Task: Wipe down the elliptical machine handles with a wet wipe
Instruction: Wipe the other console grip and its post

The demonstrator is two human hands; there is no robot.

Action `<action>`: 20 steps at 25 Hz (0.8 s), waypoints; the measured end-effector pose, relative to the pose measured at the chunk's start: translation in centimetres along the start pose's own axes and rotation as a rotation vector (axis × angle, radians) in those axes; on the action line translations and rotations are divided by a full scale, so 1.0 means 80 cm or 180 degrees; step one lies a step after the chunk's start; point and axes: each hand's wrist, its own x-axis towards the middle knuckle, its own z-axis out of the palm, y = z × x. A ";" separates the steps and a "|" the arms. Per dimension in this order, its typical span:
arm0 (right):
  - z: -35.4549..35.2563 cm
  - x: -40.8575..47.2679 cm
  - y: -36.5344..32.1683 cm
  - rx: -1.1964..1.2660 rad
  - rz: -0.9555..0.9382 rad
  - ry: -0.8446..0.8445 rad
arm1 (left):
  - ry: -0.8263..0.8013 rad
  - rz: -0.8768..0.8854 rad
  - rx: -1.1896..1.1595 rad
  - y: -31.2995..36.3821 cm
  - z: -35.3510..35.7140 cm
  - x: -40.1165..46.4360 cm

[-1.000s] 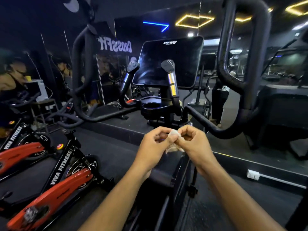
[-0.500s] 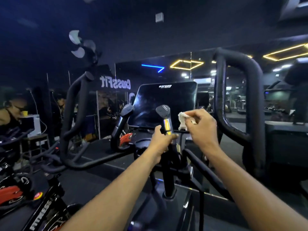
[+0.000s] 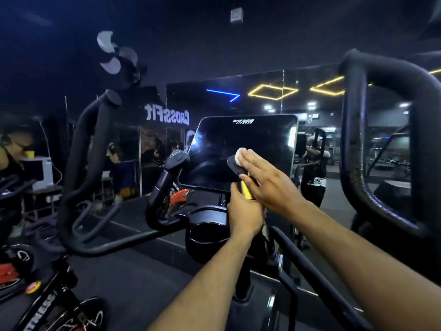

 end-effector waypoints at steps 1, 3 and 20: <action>-0.002 -0.005 0.000 0.0049 0.0002 -0.0147 | -0.0041 0.0068 -0.0057 0.000 0.001 -0.001; -0.006 -0.008 -0.004 -0.0049 -0.0104 -0.0312 | -0.0099 0.0160 -0.0222 -0.005 0.002 -0.001; -0.018 -0.004 -0.027 -0.1024 -0.0416 -0.1092 | -0.0226 0.1019 0.0208 -0.028 -0.002 0.009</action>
